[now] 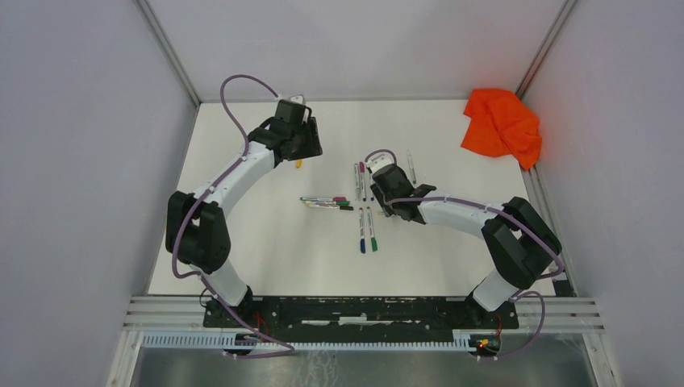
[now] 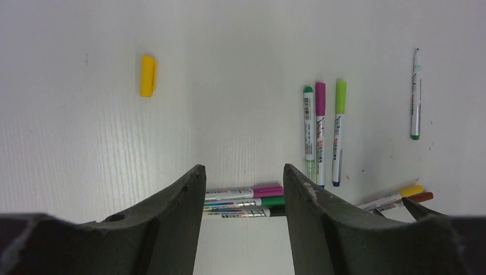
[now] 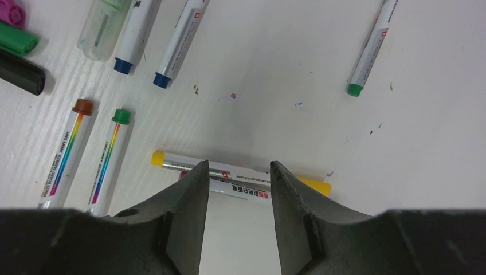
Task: Open the pen caps
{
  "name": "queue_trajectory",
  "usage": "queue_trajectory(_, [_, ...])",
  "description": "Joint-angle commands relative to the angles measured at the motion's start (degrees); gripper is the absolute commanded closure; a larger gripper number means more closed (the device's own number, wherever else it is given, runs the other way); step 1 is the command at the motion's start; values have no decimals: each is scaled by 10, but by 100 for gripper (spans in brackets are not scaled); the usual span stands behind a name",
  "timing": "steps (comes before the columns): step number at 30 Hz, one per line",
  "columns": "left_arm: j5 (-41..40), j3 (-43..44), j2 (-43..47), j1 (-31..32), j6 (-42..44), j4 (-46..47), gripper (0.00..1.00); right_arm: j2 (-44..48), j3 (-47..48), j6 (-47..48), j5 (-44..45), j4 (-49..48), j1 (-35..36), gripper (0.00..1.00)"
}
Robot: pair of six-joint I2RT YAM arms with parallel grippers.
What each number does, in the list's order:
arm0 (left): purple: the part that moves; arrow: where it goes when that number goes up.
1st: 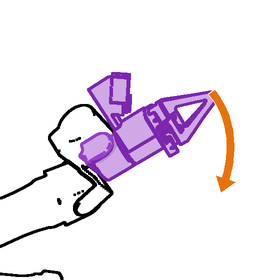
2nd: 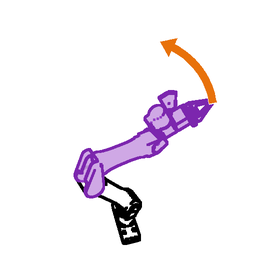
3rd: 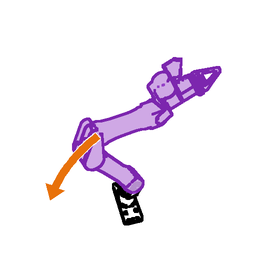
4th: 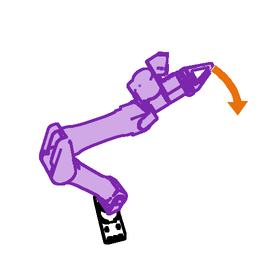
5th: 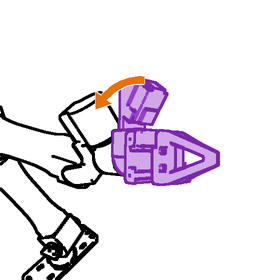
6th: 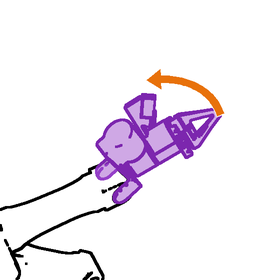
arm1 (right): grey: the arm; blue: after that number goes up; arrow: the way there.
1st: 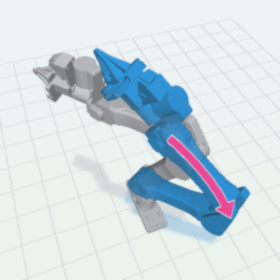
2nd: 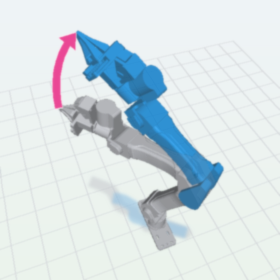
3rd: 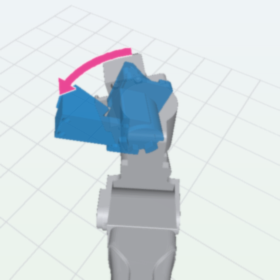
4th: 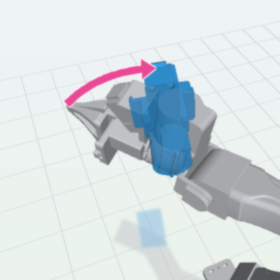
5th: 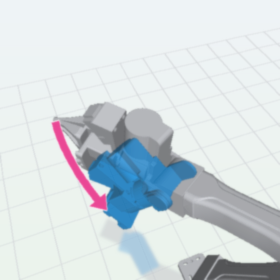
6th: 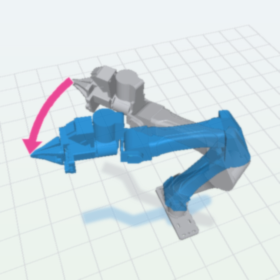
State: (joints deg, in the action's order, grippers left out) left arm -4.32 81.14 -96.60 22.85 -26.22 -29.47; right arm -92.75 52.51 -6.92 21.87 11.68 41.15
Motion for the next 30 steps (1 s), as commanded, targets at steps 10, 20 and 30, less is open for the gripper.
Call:
queue_trajectory(10, [-12, 6, 36, -1, -12, 14, 40, -1, -5, 45, -7, 24, 2, 50])
queue_trajectory(20, [-13, 6, 39, -1, -16, 14, 40, -11, -11, 61, -8, 22, 1, 48])
queue_trajectory(30, [-16, 6, 42, -2, -16, 14, 40, -33, -4, 65, -8, 24, 0, 48])
